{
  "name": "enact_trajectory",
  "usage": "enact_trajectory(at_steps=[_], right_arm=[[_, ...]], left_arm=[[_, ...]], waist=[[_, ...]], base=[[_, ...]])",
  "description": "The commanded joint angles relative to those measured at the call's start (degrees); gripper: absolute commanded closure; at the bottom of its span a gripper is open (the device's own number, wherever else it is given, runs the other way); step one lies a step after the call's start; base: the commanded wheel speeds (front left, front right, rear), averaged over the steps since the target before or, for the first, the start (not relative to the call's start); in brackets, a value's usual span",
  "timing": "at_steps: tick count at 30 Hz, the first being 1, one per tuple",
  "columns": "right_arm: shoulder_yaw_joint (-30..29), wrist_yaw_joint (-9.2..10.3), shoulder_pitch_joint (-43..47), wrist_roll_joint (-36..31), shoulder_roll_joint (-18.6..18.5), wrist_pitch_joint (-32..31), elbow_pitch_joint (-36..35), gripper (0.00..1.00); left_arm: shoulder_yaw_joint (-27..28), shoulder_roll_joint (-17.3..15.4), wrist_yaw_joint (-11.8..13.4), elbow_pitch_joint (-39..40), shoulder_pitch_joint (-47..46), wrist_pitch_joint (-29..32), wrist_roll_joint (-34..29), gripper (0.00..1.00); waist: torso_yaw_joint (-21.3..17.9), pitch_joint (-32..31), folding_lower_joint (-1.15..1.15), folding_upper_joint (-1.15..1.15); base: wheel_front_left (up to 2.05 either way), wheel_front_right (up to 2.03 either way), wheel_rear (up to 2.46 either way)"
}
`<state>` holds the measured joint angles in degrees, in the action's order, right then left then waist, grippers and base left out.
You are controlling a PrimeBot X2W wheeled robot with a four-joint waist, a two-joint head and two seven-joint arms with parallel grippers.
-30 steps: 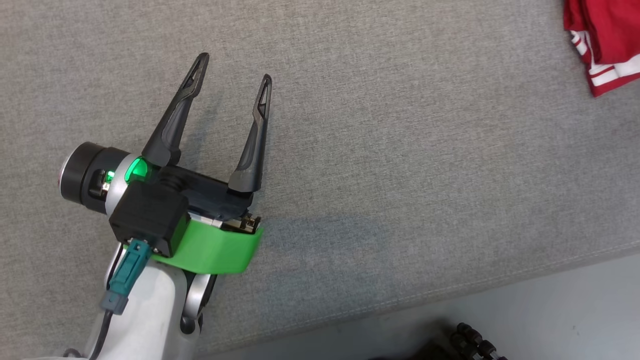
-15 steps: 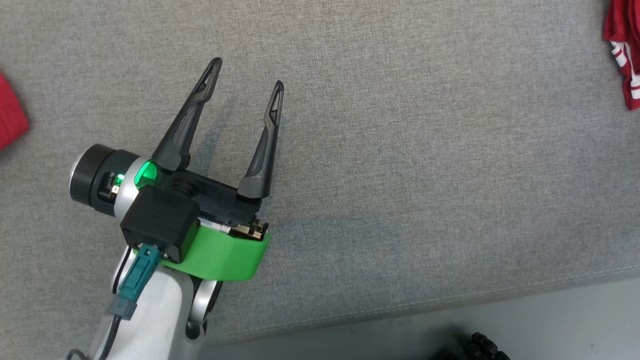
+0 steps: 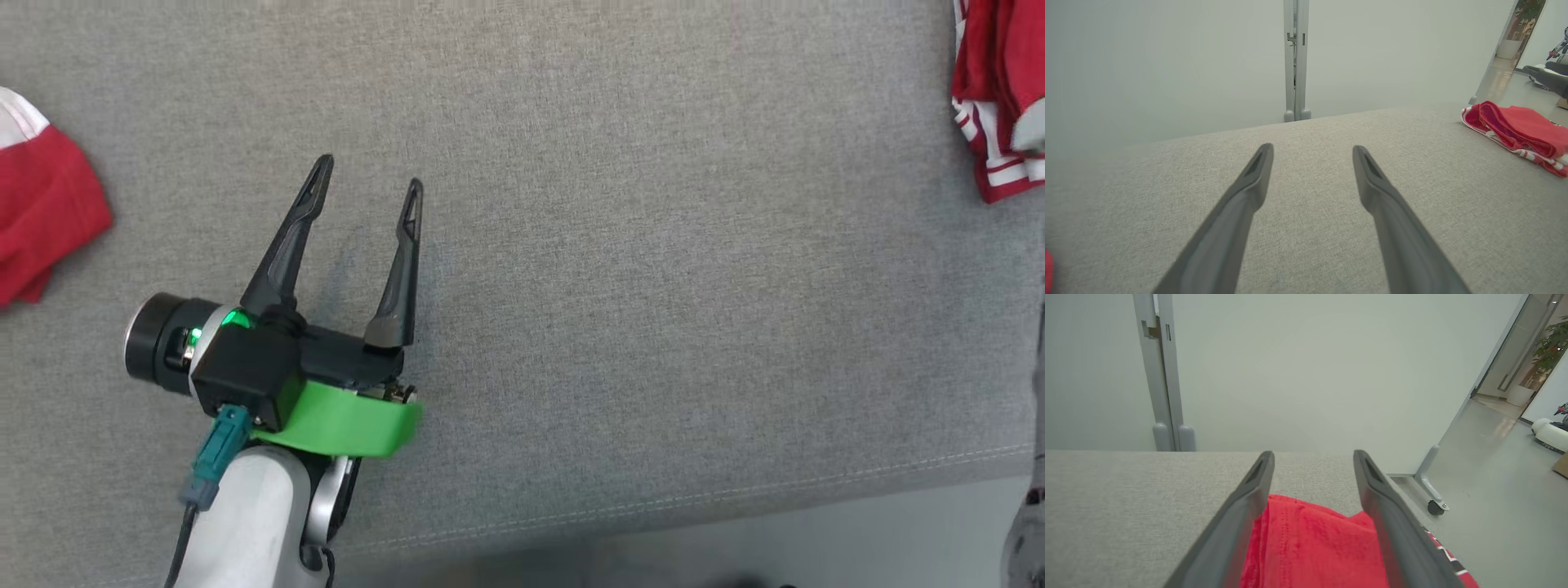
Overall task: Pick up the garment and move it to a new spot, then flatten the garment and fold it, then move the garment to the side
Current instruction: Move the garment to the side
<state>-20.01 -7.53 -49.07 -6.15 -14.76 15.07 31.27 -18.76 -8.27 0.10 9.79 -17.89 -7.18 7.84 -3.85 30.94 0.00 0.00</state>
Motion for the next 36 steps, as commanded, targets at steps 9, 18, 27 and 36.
enact_trajectory(at_steps=[9,18,27,36], right_arm=[[15.12,0.09,11.66,12.96,2.61,0.18,-5.09,0.0],[26.3,0.08,23.16,17.59,5.26,0.18,-12.83,0.0],[24.92,0.08,35.57,16.06,9.67,0.18,-19.77,0.0],[26.75,0.06,43.35,16.45,10.4,0.18,-24.68,0.0]], left_arm=[[3.04,2.78,2.2,-8.62,5.02,-3.56,7.12,0.0],[6.16,4.36,4.36,-17.65,7.82,-7.45,11.55,0.0],[10.39,4.7,4.17,-15.89,12.03,-7.94,4.78,0.0],[9.52,4.99,0.52,-19.47,17.94,-7.97,1.68,0.0]], waist=[[3.34,-12.75,0.0,0.0],[4.42,-21.01,0.0,0.0],[3.03,-27.84,0.0,0.0],[2.41,-31.4,0.0,0.0]], base=[[0.0,0.0,0.0],[0.0,0.0,0.0],[0.0,0.0,0.0],[0.0,0.0,0.0]])
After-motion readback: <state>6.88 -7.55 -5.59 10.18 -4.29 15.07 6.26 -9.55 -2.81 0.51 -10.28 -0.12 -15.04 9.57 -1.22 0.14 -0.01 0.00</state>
